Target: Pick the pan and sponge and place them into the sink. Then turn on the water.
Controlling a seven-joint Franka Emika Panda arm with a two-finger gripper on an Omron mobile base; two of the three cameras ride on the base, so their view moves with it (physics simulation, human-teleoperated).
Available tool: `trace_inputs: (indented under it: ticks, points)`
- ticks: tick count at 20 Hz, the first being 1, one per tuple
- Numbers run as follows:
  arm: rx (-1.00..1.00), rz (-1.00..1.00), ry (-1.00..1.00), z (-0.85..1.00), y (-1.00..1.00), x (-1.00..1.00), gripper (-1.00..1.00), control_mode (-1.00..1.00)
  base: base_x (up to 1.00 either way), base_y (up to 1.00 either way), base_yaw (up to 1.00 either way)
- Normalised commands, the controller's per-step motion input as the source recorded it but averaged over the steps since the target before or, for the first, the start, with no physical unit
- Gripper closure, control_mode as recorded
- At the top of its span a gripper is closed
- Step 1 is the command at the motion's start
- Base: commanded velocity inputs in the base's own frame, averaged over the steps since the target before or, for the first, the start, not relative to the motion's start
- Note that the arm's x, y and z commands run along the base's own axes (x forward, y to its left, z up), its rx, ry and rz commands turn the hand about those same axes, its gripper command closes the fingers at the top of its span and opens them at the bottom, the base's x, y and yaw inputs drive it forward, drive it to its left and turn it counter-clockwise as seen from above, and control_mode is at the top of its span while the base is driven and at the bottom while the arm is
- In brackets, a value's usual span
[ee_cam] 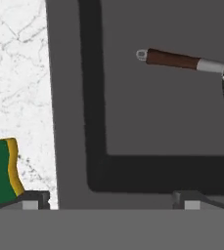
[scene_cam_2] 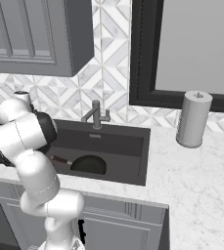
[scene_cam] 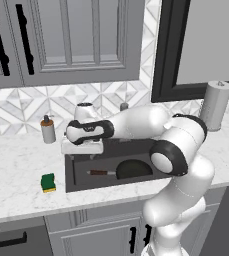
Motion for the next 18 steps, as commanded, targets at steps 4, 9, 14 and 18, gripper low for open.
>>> trace_inputs:
  ticks: [4, 9, 14, 18]
  points:
    - [-0.11, 0.14, 0.06, 0.0, 0.6, -0.1, -1.0, -1.0, 0.0, 0.0, 0.0]
    - [-0.06, 0.08, 0.01, 0.0, 0.43, -0.06, -1.0, -1.0, 0.0, 0.0, 0.0]
    - [0.0, 0.04, 0.0, 0.0, 0.36, -0.06, -1.0, -1.0, 0.0, 0.0, 0.0]
    - [0.0, 0.02, 0.0, 0.0, 0.36, -0.1, -1.0, -1.0, 0.0, 0.0, 0.0]
